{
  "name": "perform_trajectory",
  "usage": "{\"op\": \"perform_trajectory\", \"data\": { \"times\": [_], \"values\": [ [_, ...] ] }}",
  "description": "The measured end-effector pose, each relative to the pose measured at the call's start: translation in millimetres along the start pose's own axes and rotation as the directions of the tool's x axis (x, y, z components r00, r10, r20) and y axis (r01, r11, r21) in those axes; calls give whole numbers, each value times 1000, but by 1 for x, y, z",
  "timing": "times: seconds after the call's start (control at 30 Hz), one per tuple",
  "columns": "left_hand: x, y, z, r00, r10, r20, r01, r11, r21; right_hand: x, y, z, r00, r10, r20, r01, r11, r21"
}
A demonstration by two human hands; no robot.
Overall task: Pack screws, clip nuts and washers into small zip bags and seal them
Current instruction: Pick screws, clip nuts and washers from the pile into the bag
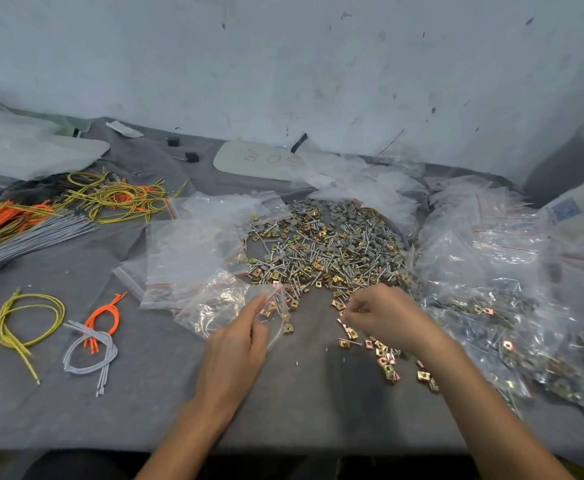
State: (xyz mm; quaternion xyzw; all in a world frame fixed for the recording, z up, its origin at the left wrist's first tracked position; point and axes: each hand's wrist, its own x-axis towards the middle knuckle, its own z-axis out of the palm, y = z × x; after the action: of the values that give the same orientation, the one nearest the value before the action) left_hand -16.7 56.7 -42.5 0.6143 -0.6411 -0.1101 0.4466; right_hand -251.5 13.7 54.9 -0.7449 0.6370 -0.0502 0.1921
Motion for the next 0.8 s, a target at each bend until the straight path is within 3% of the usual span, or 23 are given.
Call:
{"op": "perform_trajectory", "data": {
  "times": [0.13, 0.37, 0.5, 0.6, 0.7, 0.8],
  "values": [
    [1, 2, -2, 1000, -18, 18, 18, 1000, 2, -8, 19, 13, 993, 72, 88, -47, 965, -257],
    [0, 4, -5, 998, -44, 53, 44, 999, -8, -6, 19, 25, 995, 93, 34, -76, 939, -335],
    [0, 6, -5, 997, -49, 65, 49, 999, -6, -8, 12, 19, 1000, 21, -13, -24, 975, -219],
    [0, 4, -4, 997, -47, 66, 48, 999, -6, -12, -4, 17, 998, -63, 14, 63, 998, -29],
    [0, 3, -3, 996, -46, 72, 46, 999, -1, -14, -28, 26, 988, -155, 17, 149, 969, 197],
    [-1, 4, -4, 995, -37, 89, 38, 999, -4, -9, -53, 39, 980, -197, -25, 197, 949, 245]
  ]
}}
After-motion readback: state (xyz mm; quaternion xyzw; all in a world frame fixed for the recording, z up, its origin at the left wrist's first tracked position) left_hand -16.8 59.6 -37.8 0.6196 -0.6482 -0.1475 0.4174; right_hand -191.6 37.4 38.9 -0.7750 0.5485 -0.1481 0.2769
